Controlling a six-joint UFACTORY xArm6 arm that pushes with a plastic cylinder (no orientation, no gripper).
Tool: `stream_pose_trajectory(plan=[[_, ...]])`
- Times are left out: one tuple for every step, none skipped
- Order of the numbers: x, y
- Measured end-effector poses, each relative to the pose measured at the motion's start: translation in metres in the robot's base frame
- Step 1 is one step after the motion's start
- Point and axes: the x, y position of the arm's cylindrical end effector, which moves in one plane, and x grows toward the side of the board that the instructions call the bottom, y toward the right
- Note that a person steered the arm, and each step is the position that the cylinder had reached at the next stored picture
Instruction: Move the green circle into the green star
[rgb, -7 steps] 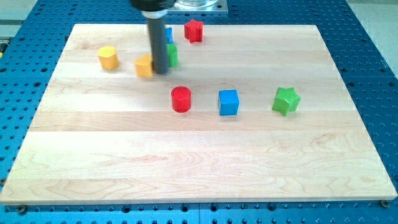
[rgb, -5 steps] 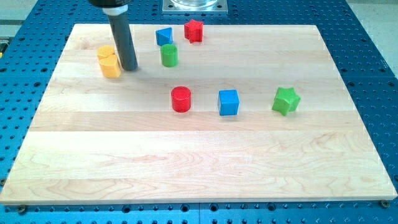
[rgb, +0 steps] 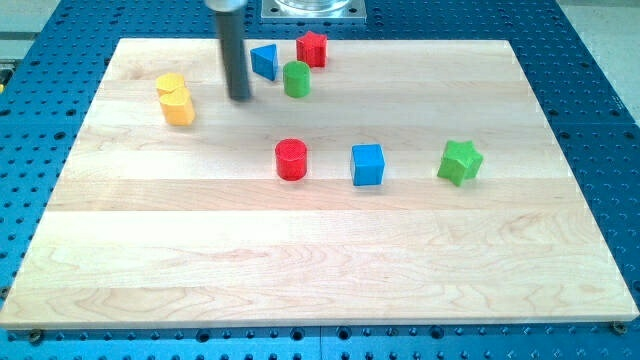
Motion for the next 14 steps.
stream_pose_trajectory(plan=[[-0.014,0.061],[0.01,0.187],[0.0,0.202],[-0.012,0.243],[0.035,0.275],[0.03,0.286],[0.022,0.314],[0.011,0.352],[0.025,0.375],[0.061,0.35],[0.089,0.341],[0.094,0.348],[0.106,0.362],[0.113,0.366]])
